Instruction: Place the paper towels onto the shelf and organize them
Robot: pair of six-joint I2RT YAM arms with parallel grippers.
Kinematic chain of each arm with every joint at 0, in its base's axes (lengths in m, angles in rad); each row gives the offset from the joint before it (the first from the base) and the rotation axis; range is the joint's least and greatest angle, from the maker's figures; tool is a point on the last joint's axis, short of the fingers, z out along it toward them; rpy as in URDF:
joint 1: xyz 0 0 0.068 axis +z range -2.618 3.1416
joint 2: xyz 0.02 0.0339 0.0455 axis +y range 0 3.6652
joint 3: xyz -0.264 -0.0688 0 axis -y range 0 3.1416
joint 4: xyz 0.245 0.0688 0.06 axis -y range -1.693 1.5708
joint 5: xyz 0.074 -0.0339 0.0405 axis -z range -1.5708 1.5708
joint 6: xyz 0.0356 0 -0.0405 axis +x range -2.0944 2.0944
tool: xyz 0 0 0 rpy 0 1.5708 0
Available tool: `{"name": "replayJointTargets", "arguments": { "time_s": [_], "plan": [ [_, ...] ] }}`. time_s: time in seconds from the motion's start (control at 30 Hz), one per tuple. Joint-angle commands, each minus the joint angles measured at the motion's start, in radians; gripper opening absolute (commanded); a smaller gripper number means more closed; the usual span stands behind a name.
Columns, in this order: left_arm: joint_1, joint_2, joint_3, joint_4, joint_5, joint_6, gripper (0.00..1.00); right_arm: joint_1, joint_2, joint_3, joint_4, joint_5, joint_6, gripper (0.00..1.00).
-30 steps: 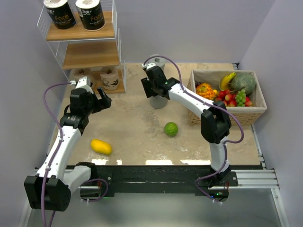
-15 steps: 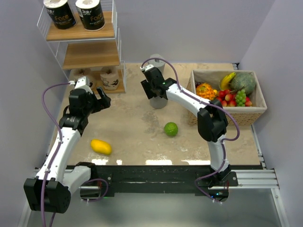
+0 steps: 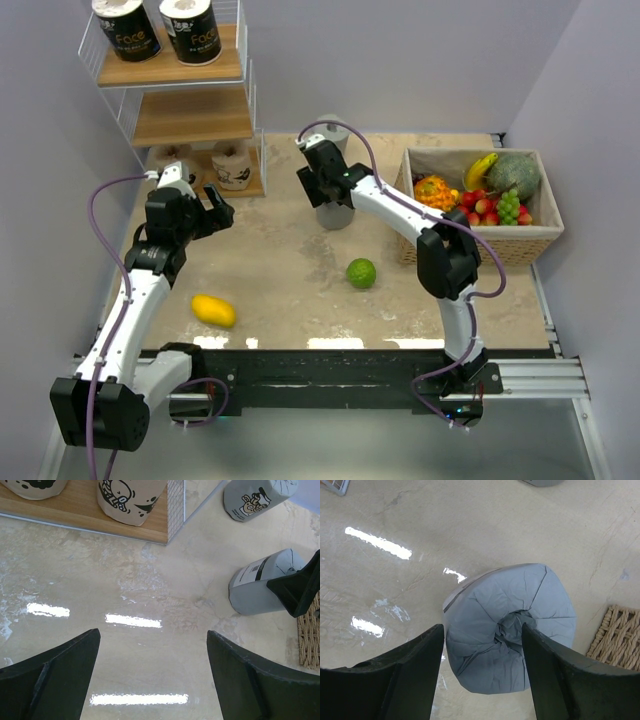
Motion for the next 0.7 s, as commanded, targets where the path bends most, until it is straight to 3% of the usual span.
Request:
{"name": "replayJointTargets", "arguments": {
  "time_s": [0.0, 0.23, 0.37, 0.43, 0.53, 0.67],
  "plan": [
    [0.002, -0.019, -0.003, 0.016, 0.011, 0.016, 0.93, -0.003, 0.038, 0.050, -0.001, -0.031, -0.033, 0.65],
    [0.002, -0.033, 0.000, 0.010, 0.003, 0.018, 0.93, -0.003, 0.025, 0.012, 0.038, -0.014, -0.051, 0.59],
    [0.002, -0.056, -0.009, 0.016, -0.011, 0.017, 0.93, -0.005, -0.014, -0.021, 0.061, -0.057, -0.152, 0.46],
    [0.002, -0.056, -0.008, 0.021, -0.002, 0.017, 0.93, -0.003, -0.098, -0.131, 0.151, -0.094, -0.218, 0.38],
    [0.002, -0.051, -0.008, 0.021, 0.008, 0.015, 0.93, -0.003, -0.248, -0.324, 0.306, -0.278, -0.408, 0.36],
    [0.011, -0.065, -0.011, 0.029, 0.006, 0.007, 0.93, -0.003, -0.391, -0.485, 0.325, -0.574, -0.711, 0.39]
  ]
}}
